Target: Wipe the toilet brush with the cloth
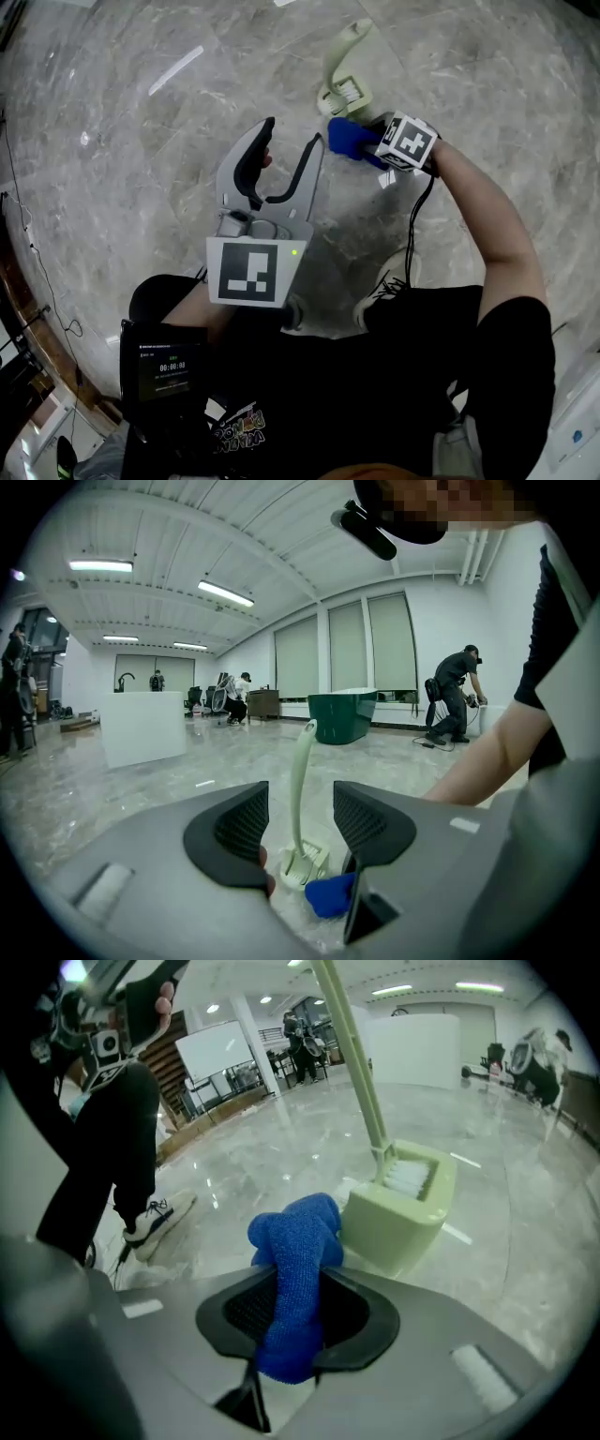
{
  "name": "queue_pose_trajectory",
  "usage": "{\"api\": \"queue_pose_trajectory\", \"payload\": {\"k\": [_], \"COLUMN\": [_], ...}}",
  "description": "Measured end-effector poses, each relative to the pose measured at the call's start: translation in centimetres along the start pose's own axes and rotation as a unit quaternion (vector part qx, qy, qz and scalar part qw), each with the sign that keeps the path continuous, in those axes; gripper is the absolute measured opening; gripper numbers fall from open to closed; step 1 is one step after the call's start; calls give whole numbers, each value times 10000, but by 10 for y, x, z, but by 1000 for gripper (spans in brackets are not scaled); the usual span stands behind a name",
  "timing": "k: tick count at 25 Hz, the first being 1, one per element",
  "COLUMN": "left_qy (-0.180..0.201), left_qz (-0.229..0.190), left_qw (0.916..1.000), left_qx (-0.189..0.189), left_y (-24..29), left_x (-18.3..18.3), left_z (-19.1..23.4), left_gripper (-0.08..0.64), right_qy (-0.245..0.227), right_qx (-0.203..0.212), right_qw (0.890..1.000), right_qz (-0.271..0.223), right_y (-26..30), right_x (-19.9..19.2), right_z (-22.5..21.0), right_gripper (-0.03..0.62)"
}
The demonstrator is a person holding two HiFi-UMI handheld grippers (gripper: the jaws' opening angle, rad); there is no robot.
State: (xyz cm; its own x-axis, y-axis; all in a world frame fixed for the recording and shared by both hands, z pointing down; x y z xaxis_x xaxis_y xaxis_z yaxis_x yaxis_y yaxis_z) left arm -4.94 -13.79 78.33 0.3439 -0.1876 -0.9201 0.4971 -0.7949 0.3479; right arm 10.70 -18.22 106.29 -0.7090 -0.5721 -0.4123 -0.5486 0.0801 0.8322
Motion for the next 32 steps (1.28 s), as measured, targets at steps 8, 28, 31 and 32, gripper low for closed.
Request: {"api": "queue_pose_trajectory", "payload": {"k": [8,28,31,32], "left_qy": [-37,-722,-782,-793], "left_qz": [-82,-280,-276,-269], "left_qw": [9997,9936,9930,9929], "left_qx": [214,826,841,845], "left_y": [5,-10,-11,-12], "left_x": [6,13,13,12], "left_z": [10,63,66,66], "left_gripper": [218,218,218,218], "right_qy": [1338,1152,880,817], "right_qx": [930,1374,1394,1387], "right_qw": [9756,8697,8582,8559], "right_qz": [-1469,-4598,-4861,-4914], "right_y": [-11,-205,-231,-236], "right_x": [26,144,157,160], "right_z": [36,89,99,100], "right_gripper": [114,115,115,115]}}
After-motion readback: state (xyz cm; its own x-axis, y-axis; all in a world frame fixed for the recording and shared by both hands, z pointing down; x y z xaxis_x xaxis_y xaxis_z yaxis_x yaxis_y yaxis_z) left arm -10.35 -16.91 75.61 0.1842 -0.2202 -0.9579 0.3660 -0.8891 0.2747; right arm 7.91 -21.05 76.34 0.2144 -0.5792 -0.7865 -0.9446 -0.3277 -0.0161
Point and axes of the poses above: the fingertips, and each gripper's own axes: y forward along the fingers, z to its left, x out of its top, the point moved 7 cm from there along -y, backward along the fingers, and after that the axes turned 10 degrees about y, right-handed, at the moved point
